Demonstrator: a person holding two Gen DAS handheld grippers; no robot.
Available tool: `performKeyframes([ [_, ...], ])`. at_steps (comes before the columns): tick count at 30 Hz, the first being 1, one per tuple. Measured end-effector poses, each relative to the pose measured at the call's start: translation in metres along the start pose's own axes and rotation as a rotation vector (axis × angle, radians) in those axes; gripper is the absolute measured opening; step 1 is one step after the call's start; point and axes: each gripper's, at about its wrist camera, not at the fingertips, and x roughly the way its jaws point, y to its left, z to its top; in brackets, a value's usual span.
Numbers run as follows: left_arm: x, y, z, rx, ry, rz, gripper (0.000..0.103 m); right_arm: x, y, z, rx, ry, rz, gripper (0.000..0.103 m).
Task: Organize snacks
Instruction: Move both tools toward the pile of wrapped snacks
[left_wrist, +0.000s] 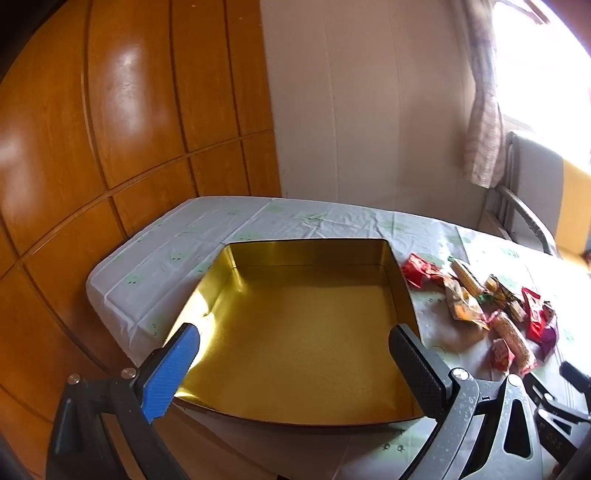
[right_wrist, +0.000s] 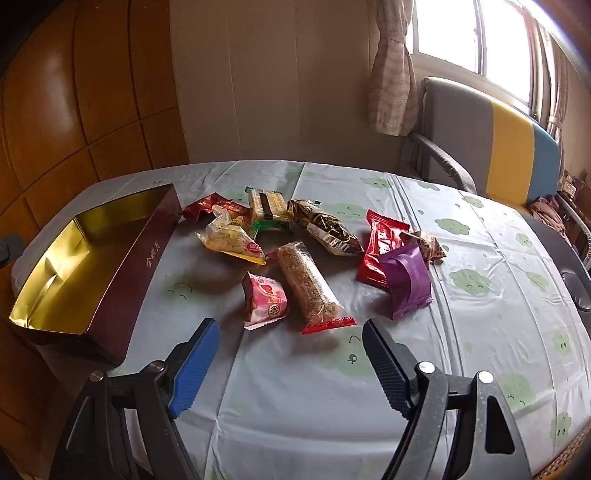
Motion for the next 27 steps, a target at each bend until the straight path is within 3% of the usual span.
performKeyframes([
  [13, -0.004, -0.034, -0.013, 0.122, 0.02, -0.096, 0.103, -0.003, -0.003, 0.003, -0.007, -0.014, -0.023, 0.081],
  [27, -0.007, -0.055, -0.019, 0.188, 0.033, -0.171, 0.103, -0.008, -0.018, 0.01, 0.025, -0.019, -0.031, 0.081],
])
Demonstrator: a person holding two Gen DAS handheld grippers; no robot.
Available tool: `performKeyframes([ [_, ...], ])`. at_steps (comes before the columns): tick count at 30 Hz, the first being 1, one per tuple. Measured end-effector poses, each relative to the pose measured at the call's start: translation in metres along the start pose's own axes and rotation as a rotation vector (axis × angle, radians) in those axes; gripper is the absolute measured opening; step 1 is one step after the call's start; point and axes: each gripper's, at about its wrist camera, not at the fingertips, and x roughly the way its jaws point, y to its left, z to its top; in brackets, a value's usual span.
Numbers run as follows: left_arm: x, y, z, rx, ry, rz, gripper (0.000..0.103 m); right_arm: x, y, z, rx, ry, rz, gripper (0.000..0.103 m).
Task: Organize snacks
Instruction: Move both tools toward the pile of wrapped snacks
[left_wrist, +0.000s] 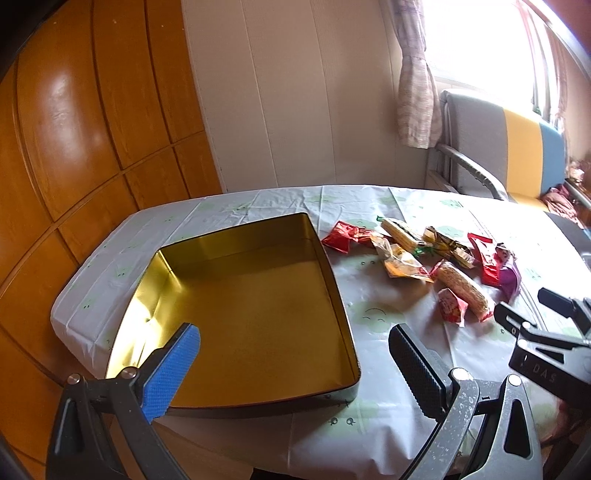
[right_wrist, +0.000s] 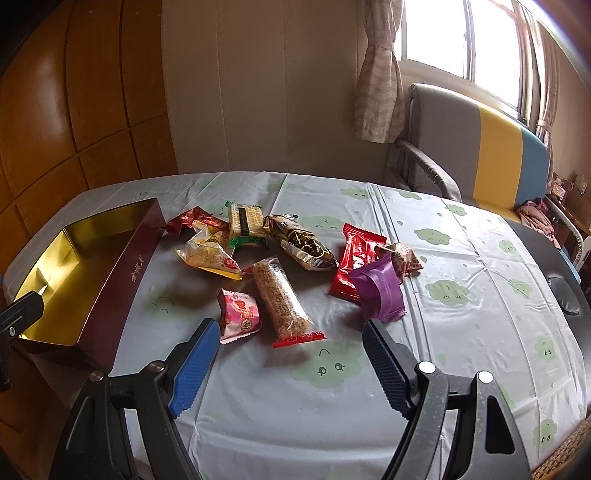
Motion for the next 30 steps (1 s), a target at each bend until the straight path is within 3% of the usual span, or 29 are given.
performKeyframes([
  [5, 0.001, -0.004, -0.001, 0.012, 0.007, -0.019, 0.103, -0.002, -0.002, 0.003, -0.015, 0.018, -0.021, 0.081],
  [12, 0.003, -0.01, 0.0, 0.031, 0.015, -0.034, 0.103, -0.002, -0.012, 0.007, 0.03, 0.01, 0.013, 0.081],
  [19, 0.004, -0.018, 0.0, 0.053, 0.016, -0.053, 0.103, -0.003, -0.023, 0.018, -0.013, 0.021, 0.0, 0.081],
  [28, 0.008, -0.03, 0.003, 0.076, 0.04, -0.105, 0.103, 0.006, -0.075, 0.048, 0.021, 0.1, 0.1, 0.081],
  [30, 0.008, -0.036, 0.004, 0.095, 0.046, -0.126, 0.102, 0.011, -0.09, 0.056, 0.022, 0.108, 0.09, 0.081],
])
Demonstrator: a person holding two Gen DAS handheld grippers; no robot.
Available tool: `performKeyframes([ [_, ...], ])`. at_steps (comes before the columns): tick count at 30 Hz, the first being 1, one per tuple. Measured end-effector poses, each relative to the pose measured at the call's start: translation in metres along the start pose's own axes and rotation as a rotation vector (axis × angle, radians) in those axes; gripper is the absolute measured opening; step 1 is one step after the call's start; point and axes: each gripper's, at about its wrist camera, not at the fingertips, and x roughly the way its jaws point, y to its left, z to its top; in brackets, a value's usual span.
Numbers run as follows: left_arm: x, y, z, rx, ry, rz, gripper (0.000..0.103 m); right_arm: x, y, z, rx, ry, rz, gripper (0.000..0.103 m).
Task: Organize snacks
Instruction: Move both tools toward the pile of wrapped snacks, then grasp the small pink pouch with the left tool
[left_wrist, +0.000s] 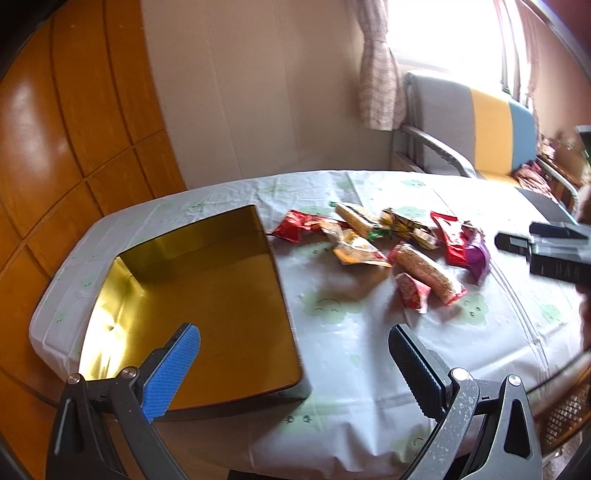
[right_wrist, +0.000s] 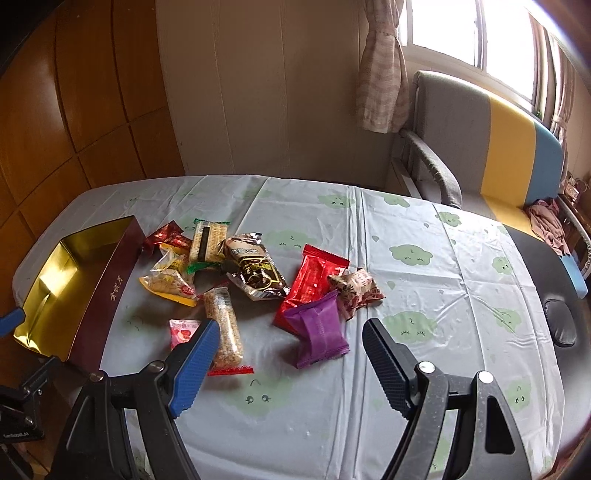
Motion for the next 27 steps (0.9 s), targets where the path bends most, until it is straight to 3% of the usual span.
performKeyframes([
  [3, 0.003, -0.009, 0.004, 0.027, 0.005, -0.031, 0.102, 0.007, -0.018, 0.015, -0.049, 0.015, -0.059, 0.081],
  [12, 0.025, -0.042, 0.019, 0.08, 0.064, -0.133, 0.099, 0.038, -0.063, 0.019, 0.03, 0.078, -0.034, 0.081],
  [17, 0.046, -0.065, 0.025, 0.112, 0.118, -0.174, 0.097, 0.036, -0.07, 0.023, 0.07, 0.064, -0.015, 0.081],
  [22, 0.07, -0.082, 0.033, 0.107, 0.188, -0.232, 0.082, 0.035, -0.076, 0.024, 0.103, 0.051, 0.002, 0.081],
  [24, 0.083, -0.086, 0.039, 0.063, 0.232, -0.268, 0.071, 0.035, -0.075, 0.025, 0.103, 0.05, 0.006, 0.081],
  [27, 0.102, -0.09, 0.049, -0.045, 0.304, -0.339, 0.067, 0.034, -0.075, 0.026, 0.099, 0.048, -0.003, 0.081],
])
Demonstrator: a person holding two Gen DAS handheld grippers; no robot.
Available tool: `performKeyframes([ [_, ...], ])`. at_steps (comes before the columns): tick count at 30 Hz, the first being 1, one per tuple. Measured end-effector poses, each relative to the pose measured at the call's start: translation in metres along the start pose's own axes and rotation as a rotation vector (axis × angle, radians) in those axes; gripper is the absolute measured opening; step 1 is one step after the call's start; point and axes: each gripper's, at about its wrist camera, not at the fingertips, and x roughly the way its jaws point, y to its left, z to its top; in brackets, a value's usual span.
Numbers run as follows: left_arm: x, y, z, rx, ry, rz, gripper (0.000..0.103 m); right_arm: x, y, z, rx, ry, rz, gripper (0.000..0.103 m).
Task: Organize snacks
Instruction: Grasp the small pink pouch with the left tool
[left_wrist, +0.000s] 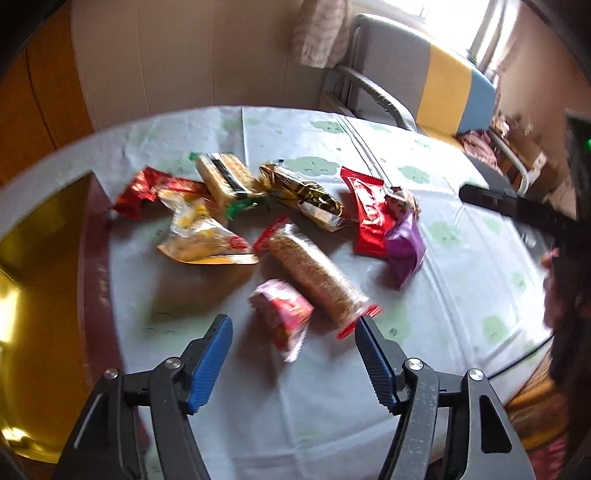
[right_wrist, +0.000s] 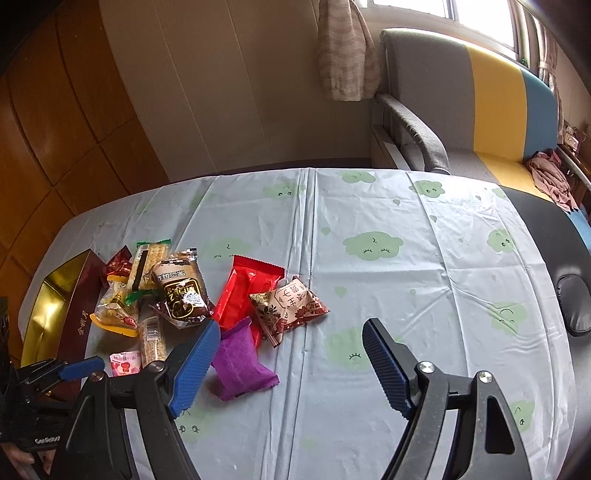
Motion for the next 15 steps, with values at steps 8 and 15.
performKeyframes([
  [8, 0.037, -0.017, 0.03, -0.078, 0.062, -0.001, 0.059, 0.002, -0.002, 0.0, 0.008, 0.014, -0.01, 0.081],
  [15, 0.036, -0.01, 0.041, -0.065, 0.043, 0.022, 0.06, 0.005, -0.001, -0.001, -0.007, 0.028, -0.01, 0.081],
])
